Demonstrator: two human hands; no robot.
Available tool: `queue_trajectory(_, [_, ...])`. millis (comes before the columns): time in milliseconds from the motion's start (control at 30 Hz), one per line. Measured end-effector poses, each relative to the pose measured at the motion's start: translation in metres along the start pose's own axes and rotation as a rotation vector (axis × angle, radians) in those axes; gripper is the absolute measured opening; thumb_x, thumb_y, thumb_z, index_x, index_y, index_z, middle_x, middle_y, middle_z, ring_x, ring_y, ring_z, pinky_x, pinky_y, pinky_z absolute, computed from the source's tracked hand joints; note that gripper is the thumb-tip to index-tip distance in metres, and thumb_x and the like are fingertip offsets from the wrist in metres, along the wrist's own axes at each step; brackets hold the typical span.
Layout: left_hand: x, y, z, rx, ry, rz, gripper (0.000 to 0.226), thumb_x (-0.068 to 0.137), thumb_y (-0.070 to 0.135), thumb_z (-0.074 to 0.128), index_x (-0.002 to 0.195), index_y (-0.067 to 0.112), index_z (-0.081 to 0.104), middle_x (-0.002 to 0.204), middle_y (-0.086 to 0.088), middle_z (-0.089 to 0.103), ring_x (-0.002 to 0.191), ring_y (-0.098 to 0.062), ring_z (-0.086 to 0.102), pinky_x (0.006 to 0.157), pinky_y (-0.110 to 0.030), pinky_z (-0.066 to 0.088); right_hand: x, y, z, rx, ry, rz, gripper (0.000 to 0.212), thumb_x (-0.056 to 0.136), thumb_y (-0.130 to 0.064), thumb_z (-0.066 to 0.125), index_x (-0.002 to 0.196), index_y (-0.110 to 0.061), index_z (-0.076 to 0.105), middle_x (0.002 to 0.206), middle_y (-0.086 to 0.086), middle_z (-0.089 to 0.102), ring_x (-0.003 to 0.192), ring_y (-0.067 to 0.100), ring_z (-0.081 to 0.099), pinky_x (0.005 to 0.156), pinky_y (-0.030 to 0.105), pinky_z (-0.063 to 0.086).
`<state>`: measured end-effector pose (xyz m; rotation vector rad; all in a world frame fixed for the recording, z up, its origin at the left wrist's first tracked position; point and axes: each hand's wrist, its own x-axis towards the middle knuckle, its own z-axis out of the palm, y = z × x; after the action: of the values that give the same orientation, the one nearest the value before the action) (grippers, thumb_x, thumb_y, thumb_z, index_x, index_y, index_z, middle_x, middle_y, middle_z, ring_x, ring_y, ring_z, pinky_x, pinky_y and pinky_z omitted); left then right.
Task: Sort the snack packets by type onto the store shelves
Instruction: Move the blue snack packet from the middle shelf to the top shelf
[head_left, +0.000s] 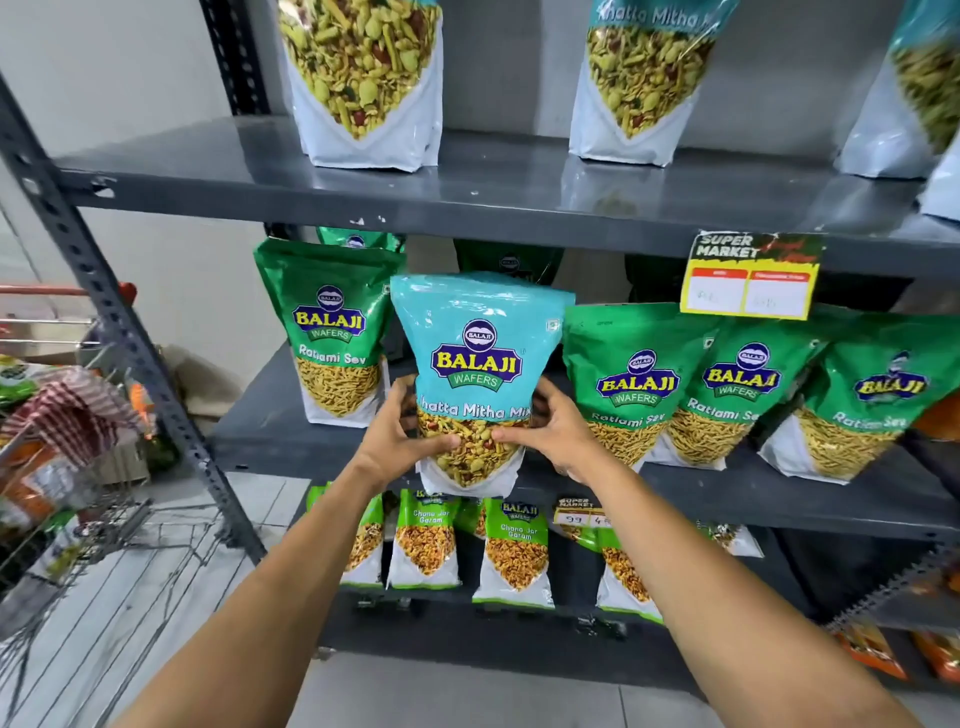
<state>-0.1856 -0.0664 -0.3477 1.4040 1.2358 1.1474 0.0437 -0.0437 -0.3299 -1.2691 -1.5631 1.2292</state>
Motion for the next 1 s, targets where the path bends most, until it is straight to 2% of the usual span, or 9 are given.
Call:
queue_trajectory(100, [-0.034,0.021,0.002,-0.011,0.046,0.039,0.090,0.056,0.021,0.088,0.132,0.020,0.040,0.124,-0.004,0.065,0.116,-0.023,0.065,0.098,-0.046,0.053,-0.026,-0.019,-0.002,-0.015,-0.024,-0.041,0.082,0.062,-0.007,0.087,0.133,-0.020,0.047,0.123,-0.006,0.061,0.109,0.007,0.058,0.100,0.032,0.047])
queue_trajectory(233, [-0.083,0.053,0.007,0.024,0.130,0.101,0.097,0.051,0.030,0.094,0.131,0.021,0.041,0.123,0.000,0.066,0.117,-0.021,0.064,0.099,-0.050,0.052,-0.064,-0.049,-0.006,-0.051,-0.068,-0.120,0.079,0.066,-0.009,0.085,0.134,-0.018,0.046,0.116,-0.014,0.057,0.107,0.004,0.054,0.090,0.017,0.046])
queue_trajectory(367, [-0.119,0.081,0.019,0.032,0.211,0.199,0.078,0.066,0.001,0.084,0.130,0.019,0.042,0.112,0.011,0.063,0.097,0.000,0.068,0.084,-0.032,0.060,-0.098,-0.078,-0.013,-0.065,-0.079,-0.190,0.088,0.058,-0.023,0.090,0.134,-0.018,0.046,0.140,0.005,0.053,0.128,0.021,0.050,0.111,0.043,0.039])
queue_trajectory(433, [-0.130,0.096,0.024,0.060,0.229,0.247,0.078,0.066,0.005,0.084,0.129,0.020,0.041,0.112,0.012,0.062,0.094,0.003,0.066,0.082,-0.027,0.060,-0.114,-0.092,-0.020,-0.079,-0.080,-0.228,0.095,0.054,-0.029,0.091,0.136,-0.017,0.045,0.141,0.006,0.053,0.128,0.020,0.050,0.110,0.042,0.041])
queue_trajectory(500, [-0.140,0.115,0.031,0.094,0.226,0.289,0.082,0.061,0.017,0.087,0.129,0.024,0.041,0.116,0.013,0.062,0.101,0.000,0.065,0.085,-0.025,0.058,-0.132,-0.107,-0.032,-0.080,-0.054,-0.265,0.087,0.061,-0.017,0.088,0.137,-0.015,0.045,0.139,0.006,0.054,0.123,0.016,0.050,0.106,0.033,0.043])
queue_trajectory(600, [-0.142,0.147,0.044,0.120,0.208,0.362,0.083,0.061,0.015,0.087,0.130,0.017,0.040,0.111,0.016,0.060,0.096,0.014,0.063,0.081,-0.013,0.055,-0.153,-0.135,-0.057,-0.085,0.004,-0.305,0.094,0.053,-0.025,0.090,0.135,-0.020,0.047,0.137,0.004,0.055,0.128,0.021,0.048,0.107,0.048,0.042])
queue_trajectory(700, [-0.132,0.186,0.057,0.141,0.188,0.442,0.082,0.064,0.008,0.087,0.133,0.009,0.041,0.112,0.012,0.061,0.097,0.014,0.062,0.083,-0.015,0.055,-0.167,-0.169,-0.084,-0.043,0.024,-0.339,0.098,0.046,-0.029,0.088,0.135,-0.020,0.048,0.128,-0.005,0.058,0.125,0.022,0.051,0.095,0.053,0.052])
queue_trajectory(833, [-0.106,0.241,0.072,0.167,0.183,0.518,0.089,0.059,0.026,0.092,0.132,0.013,0.044,0.125,-0.004,0.064,0.114,-0.015,0.063,0.098,-0.037,0.053,-0.169,-0.211,-0.124,-0.011,0.092,-0.400,0.095,0.050,-0.025,0.088,0.136,-0.021,0.046,0.134,-0.001,0.054,0.116,0.026,0.059,0.066,0.039,0.061])
queue_trajectory(1000, [-0.064,0.302,0.099,0.188,0.174,0.616,0.089,0.061,0.031,0.091,0.134,0.012,0.043,0.120,0.002,0.061,0.111,-0.015,0.059,0.099,-0.032,0.050,-0.151,-0.248,-0.169,0.022,0.245,-0.498,0.083,0.069,-0.009,0.082,0.141,-0.018,0.041,0.132,-0.004,0.053,0.103,0.015,0.061,0.046,0.022,0.054])
